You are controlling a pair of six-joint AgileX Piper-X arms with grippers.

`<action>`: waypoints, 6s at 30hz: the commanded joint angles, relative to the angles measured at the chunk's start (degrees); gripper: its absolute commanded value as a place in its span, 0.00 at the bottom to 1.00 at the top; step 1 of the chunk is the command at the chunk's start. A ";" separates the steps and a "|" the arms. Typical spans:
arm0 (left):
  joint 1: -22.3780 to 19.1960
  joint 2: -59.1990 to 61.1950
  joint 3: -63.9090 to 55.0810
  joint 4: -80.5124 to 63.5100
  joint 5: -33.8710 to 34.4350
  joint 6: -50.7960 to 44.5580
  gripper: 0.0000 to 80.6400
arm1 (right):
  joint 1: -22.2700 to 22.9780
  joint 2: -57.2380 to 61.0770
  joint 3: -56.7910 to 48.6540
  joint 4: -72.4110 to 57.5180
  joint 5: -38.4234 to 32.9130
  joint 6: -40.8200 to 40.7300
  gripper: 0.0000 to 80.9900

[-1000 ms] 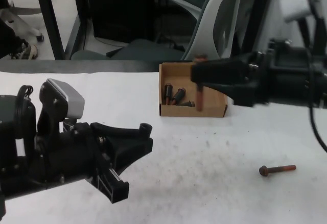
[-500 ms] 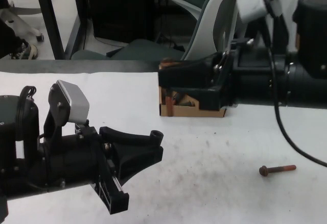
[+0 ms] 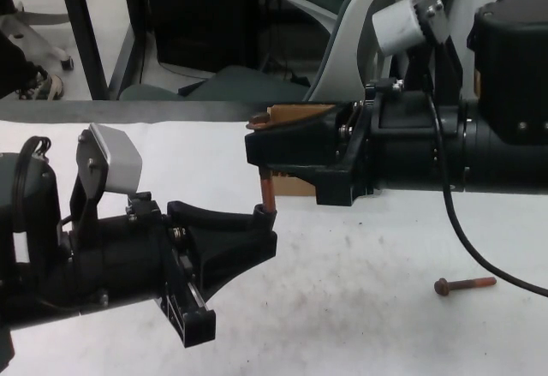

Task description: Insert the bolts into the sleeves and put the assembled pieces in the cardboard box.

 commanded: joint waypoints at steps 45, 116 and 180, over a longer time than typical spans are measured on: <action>-0.22 -0.21 -0.16 -1.42 1.38 1.46 0.01 | 1.57 -0.15 -1.47 -0.69 4.07 -3.47 0.00; 0.04 -0.21 -0.16 -12.51 -8.44 -15.24 0.01 | 2.25 -0.15 -1.47 2.12 4.96 -3.06 0.00; 4.58 -0.21 -5.50 -1.67 -4.38 -7.03 0.01 | -1.80 -12.67 -1.47 31.73 18.74 -5.40 0.50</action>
